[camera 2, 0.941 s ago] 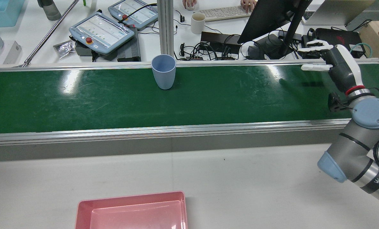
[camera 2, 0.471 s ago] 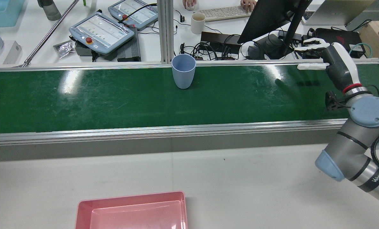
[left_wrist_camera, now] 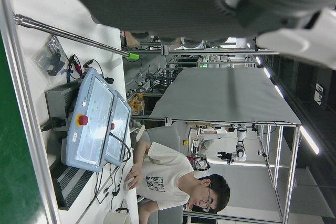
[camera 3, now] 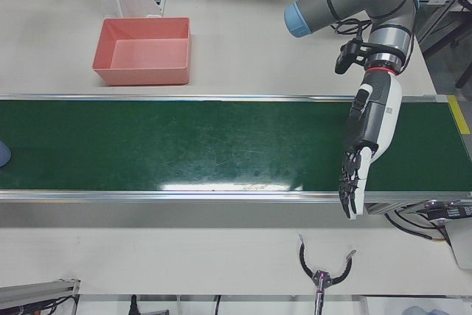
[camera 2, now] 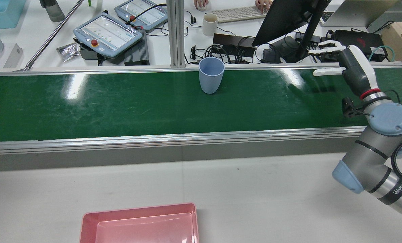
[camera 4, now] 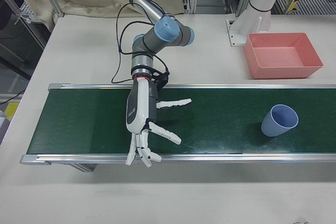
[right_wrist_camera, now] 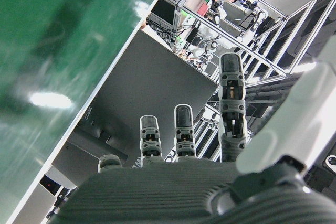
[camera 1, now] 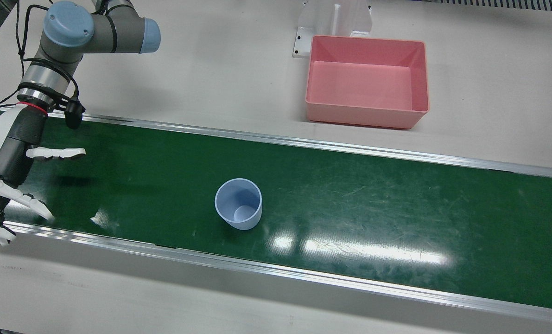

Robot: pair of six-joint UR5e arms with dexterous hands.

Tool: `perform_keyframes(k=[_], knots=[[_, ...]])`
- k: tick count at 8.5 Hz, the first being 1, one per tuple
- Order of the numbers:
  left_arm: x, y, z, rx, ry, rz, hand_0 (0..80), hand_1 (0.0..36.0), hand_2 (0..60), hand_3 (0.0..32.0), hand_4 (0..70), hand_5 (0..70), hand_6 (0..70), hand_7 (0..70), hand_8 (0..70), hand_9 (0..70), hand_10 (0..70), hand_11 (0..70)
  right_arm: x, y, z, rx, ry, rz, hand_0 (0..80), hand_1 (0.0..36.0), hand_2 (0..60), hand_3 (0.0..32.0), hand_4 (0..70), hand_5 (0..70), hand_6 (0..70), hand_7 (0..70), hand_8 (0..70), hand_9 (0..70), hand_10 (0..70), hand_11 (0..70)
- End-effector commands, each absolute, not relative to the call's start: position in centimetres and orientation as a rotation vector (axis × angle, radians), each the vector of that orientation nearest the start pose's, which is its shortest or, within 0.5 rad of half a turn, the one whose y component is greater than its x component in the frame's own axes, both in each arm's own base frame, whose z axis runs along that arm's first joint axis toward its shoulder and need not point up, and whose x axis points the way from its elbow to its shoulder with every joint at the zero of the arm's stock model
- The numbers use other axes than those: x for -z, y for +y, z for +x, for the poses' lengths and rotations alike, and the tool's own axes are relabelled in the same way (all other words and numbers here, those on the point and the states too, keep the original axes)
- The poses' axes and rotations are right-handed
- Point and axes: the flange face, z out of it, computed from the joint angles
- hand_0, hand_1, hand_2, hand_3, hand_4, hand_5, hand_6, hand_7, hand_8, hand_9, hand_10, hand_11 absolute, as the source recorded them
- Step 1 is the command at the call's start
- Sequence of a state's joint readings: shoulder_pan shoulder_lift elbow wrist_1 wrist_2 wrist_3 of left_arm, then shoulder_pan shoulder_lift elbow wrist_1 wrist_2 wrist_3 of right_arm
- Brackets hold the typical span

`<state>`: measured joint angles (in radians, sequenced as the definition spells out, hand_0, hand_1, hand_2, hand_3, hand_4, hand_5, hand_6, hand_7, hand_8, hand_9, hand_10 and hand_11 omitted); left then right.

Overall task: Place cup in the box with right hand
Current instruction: 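Move the open right hand along the belt toward the approaching light blue cup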

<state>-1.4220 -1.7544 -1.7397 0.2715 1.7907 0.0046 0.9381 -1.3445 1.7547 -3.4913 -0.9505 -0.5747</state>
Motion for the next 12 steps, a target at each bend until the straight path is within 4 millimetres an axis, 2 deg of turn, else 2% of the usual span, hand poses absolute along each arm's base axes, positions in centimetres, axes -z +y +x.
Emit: perform_keyframes(k=[1,3,5,7,12], knots=[[-53.6,-56.1,-2.9,1.932,2.1,-0.368,0.0,0.0,0.0,0.0,0.0,0.0,0.0,0.0,0.0,0.0,0.0,0.0,-50.6,-54.7,-17.4,2.367,2.557,-0.687,43.4,0.9,3.4,15.4,45.2,0.6,5.2,38.8,8.6,20.3,0.0,0.0],[-53.6,-56.1,-2.9,1.932,2.1,-0.368,0.0,0.0,0.0,0.0,0.0,0.0,0.0,0.0,0.0,0.0,0.0,0.0,-50.9,-54.1,-18.7,2.381,2.584,-0.666,43.6,1.0,3.5,15.8,44.6,0.7,5.2,38.6,8.6,20.2,0.0,0.0],[-53.6,-56.1,-2.9,1.932,2.1,-0.368,0.0,0.0,0.0,0.0,0.0,0.0,0.0,0.0,0.0,0.0,0.0,0.0,-51.0,-53.9,-19.1,2.39,2.594,-0.686,43.4,1.0,3.7,15.4,45.1,0.6,5.2,38.7,8.6,20.3,0.0,0.0],[-53.6,-56.1,-2.9,1.932,2.1,-0.368,0.0,0.0,0.0,0.0,0.0,0.0,0.0,0.0,0.0,0.0,0.0,0.0,-51.1,-53.9,-19.0,2.391,2.592,-0.68,43.2,0.8,2.9,16.2,43.2,0.8,5.1,38.2,8.9,20.2,0.0,0.0],[-53.6,-56.1,-2.9,1.931,2.099,-0.369,0.0,0.0,0.0,0.0,0.0,0.0,0.0,0.0,0.0,0.0,0.0,0.0,-52.0,-54.1,-18.2,2.413,2.566,-0.712,43.2,0.7,3.1,14.4,45.8,0.7,5.4,38.9,8.9,20.1,0.0,0.0]])
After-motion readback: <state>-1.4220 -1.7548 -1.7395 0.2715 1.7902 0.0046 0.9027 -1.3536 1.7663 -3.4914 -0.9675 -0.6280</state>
